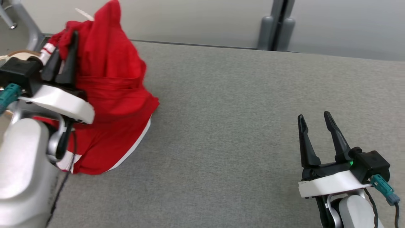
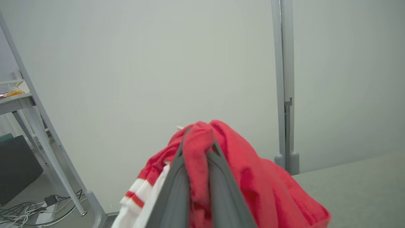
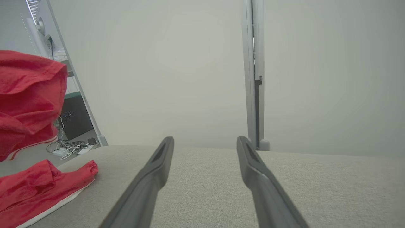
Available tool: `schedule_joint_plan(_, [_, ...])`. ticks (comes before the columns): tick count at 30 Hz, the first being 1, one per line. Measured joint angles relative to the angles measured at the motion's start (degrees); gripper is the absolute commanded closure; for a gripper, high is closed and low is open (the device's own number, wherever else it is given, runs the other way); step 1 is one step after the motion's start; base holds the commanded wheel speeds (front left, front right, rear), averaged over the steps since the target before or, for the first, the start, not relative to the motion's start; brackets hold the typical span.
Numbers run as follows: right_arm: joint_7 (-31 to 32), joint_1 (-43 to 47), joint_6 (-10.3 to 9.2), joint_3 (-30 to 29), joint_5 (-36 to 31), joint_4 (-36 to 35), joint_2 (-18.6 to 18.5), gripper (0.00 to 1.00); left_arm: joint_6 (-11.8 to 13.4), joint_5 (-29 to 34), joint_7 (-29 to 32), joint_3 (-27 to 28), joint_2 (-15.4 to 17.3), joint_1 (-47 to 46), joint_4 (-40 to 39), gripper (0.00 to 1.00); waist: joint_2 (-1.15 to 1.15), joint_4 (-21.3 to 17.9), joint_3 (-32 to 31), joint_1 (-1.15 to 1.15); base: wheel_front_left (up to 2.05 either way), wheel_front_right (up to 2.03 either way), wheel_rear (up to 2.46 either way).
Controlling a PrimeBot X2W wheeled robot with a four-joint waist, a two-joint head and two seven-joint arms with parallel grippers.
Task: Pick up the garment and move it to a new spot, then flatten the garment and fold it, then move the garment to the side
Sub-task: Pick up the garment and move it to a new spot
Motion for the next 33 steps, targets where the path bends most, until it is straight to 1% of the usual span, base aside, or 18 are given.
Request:
schedule_joint_plan(5, [0.0, -0.1, 0.00, -0.1, 0.7, -0.6, 0.0, 0.00, 1.4, -2.2, 3.6, -1.9, -3.9, 3.0, -8.9, 1.00, 0.00, -3.1, -0.5, 0.00, 0.00, 0.00, 0.00])
schedule_joint_plan(8, [0.0, -0.5, 0.00, -0.5, 1.4, -0.7, 0.0, 0.00, 1.9, -2.3, 5.0, -3.9, -6.1, 3.8, -11.5, 1.00, 0.00, -5.4, -0.2, 0.00, 0.00, 0.00, 0.00])
schedule_joint_plan(11, [0.0, -1.1, 0.00, -0.8, 1.6, -1.1, 0.0, 0.00, 2.4, -1.9, 5.3, -6.5, -8.7, 4.1, -12.1, 1.00, 0.00, -7.7, 0.3, 0.00, 0.00, 0.00, 0.00])
schedule_joint_plan(12, [0.0, -1.3, 0.00, -0.9, 1.7, -1.1, 0.0, 0.00, 2.5, -1.9, 5.3, -7.2, -10.0, 4.1, -11.9, 1.00, 0.00, -8.5, 0.6, 0.00, 0.00, 0.00, 0.00])
schedule_joint_plan(13, [0.0, -1.3, 0.00, -0.9, 1.7, -1.1, 0.0, 0.00, 2.5, -1.9, 5.3, -7.2, -10.0, 4.1, -11.9, 1.00, 0.00, -8.5, 0.6, 0.00, 0.00, 0.00, 0.00])
schedule_joint_plan(16, [0.0, -1.7, 0.00, -1.1, 1.7, -1.7, 0.0, 0.00, 3.2, -1.9, 4.9, -9.1, -13.4, 3.3, -9.8, 1.00, 0.00, -10.9, 1.6, 0.00, 0.00, 0.00, 0.00])
schedule_joint_plan(18, [0.0, -2.4, 0.00, -1.4, 1.8, -2.2, 0.0, 0.00, 3.7, -1.9, 4.3, -10.0, -15.1, 2.3, -7.8, 1.00, 0.00, -12.4, 2.5, 0.00, 0.00, 0.00, 0.00])
schedule_joint_plan(25, [0.0, -3.9, 0.00, -1.4, 1.9, -3.3, 0.0, 0.00, 6.5, -2.0, -0.1, -10.3, -17.7, -1.8, 2.2, 1.00, 0.00, -17.5, 6.6, 0.00, 0.00, 0.00, 0.00])
schedule_joint_plan(26, [0.0, -3.9, 0.00, -1.2, 1.9, -3.4, 0.0, 0.00, 6.9, -2.0, -0.8, -10.6, -17.9, -2.0, 3.9, 0.36, 0.00, -18.1, 7.2, 0.00, 0.00, 0.00, 0.00])
schedule_joint_plan(27, [0.0, -3.9, 0.00, -1.0, 2.2, -3.6, 0.0, 0.00, 6.9, -1.9, -1.2, -11.3, -18.1, -2.0, 6.0, 0.00, 0.00, -18.6, 7.9, 0.00, 0.00, 0.00, 0.00])
schedule_joint_plan(30, [0.0, -4.4, 0.00, -0.7, 2.5, -4.0, 0.0, 0.00, 6.7, -1.6, -2.9, -12.9, -18.5, -2.1, 11.2, 0.00, 0.00, -20.2, 9.5, 0.00, 0.00, 0.00, 0.00])
schedule_joint_plan(33, [0.0, -4.6, 0.00, -1.4, 2.5, -4.1, 0.0, 0.00, 6.3, -2.2, -5.0, -12.5, -18.7, -3.0, 13.8, 0.00, 0.00, -20.7, 10.6, 0.00, 0.00, 0.00, 0.00])
